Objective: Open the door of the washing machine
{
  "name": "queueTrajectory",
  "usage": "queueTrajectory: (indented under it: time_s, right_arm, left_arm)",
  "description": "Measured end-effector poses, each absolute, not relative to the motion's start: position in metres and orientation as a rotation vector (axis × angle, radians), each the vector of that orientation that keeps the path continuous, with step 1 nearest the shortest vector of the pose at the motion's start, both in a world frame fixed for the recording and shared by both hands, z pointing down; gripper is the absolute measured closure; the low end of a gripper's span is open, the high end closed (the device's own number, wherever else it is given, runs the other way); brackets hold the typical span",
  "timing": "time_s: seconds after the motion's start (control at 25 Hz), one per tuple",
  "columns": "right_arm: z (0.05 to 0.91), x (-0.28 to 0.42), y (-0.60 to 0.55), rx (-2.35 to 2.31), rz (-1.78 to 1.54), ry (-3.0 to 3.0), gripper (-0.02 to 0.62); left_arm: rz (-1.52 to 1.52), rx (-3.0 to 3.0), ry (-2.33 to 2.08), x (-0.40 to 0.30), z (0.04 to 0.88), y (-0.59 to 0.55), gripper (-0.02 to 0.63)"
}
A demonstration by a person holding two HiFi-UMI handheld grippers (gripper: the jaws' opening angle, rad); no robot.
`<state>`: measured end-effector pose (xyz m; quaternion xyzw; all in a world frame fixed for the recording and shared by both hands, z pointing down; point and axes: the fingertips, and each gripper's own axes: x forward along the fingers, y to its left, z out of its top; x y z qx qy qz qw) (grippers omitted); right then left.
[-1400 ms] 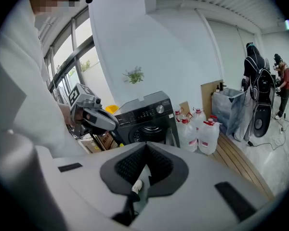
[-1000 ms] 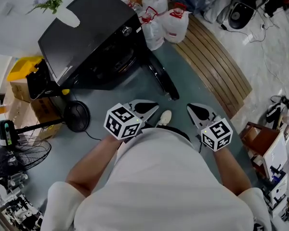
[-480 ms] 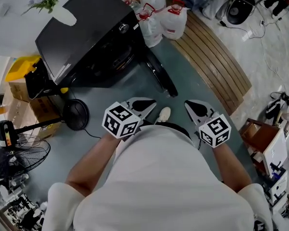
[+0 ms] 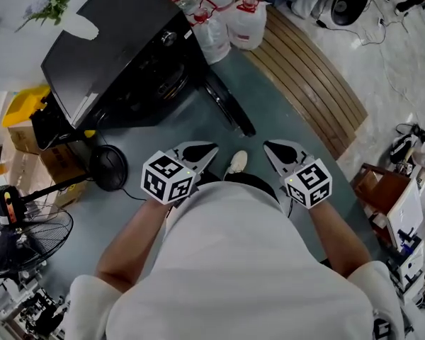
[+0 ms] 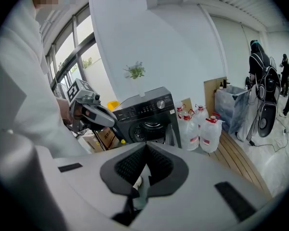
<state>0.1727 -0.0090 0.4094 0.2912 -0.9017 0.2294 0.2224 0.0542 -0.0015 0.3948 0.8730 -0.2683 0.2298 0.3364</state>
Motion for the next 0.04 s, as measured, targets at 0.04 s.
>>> queueTrajectory:
  time_s: [0.04]
  right_arm:
    - [0.4118, 0.1724, -0.0121, 0.801, 0.631, -2.490, 0.589]
  left_arm:
    - [0.602, 2.275, -0.703, 0.0535, 0.3961, -0.0042, 0.589]
